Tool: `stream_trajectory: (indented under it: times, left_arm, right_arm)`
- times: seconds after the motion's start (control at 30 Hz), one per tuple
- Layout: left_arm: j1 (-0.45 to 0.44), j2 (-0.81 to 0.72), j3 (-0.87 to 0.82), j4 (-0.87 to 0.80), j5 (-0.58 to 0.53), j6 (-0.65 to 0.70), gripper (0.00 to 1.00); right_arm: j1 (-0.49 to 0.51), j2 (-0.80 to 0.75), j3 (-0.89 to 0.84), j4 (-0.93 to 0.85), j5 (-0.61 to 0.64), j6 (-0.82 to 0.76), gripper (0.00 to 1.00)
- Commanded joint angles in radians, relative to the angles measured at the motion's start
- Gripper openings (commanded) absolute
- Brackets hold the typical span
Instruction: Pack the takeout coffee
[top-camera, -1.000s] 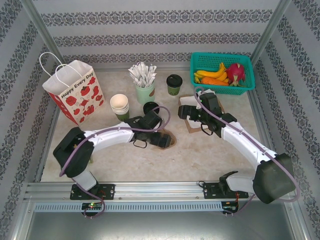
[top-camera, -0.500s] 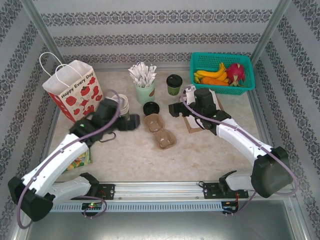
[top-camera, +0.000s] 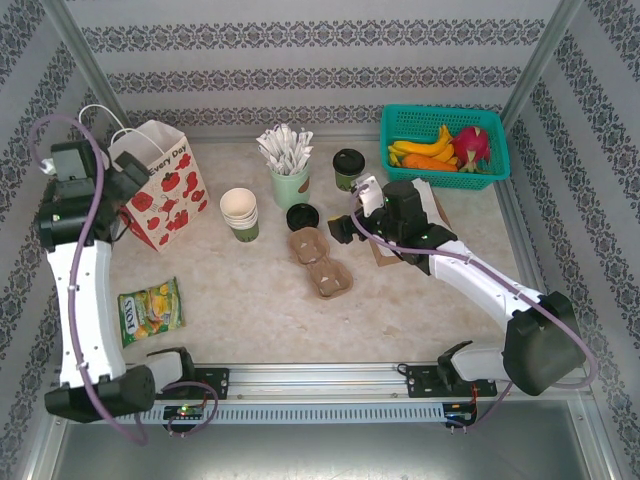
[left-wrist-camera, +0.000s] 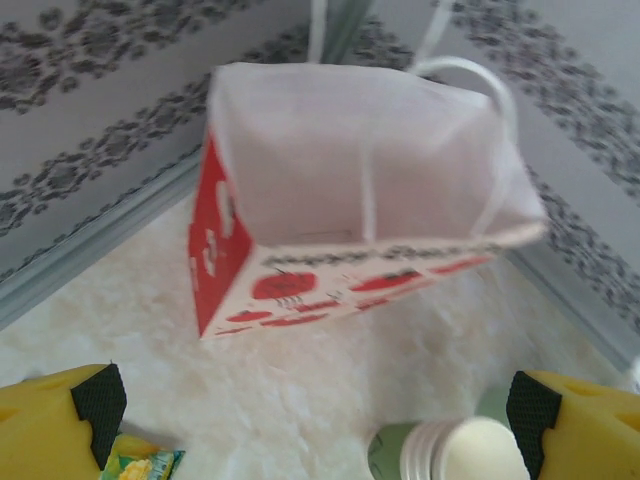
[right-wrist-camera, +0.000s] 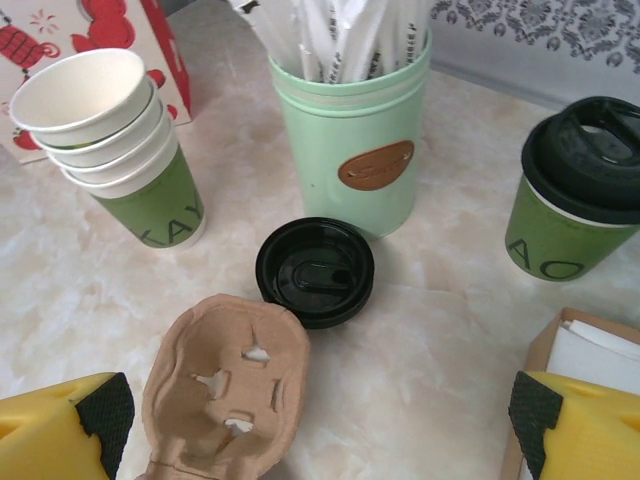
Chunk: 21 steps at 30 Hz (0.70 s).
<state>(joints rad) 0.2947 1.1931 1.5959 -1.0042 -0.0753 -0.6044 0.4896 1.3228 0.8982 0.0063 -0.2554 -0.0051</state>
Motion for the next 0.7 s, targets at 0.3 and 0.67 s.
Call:
stream_trajectory:
  times: [0.3,0.67]
  left_arm:
    - [0.199,0.265,0.077,0.095,0.114,-0.172,0.89]
    - [0.199,0.414,0.077,0.103,0.117,-0.152,0.69]
  right_arm:
    - [0.026,-0.062,-0.032,-0.063,-0.016,-0.094,0.98]
    - [0.040,-0.103,-0.065,-0.095,-0.025,-0.122,0.98]
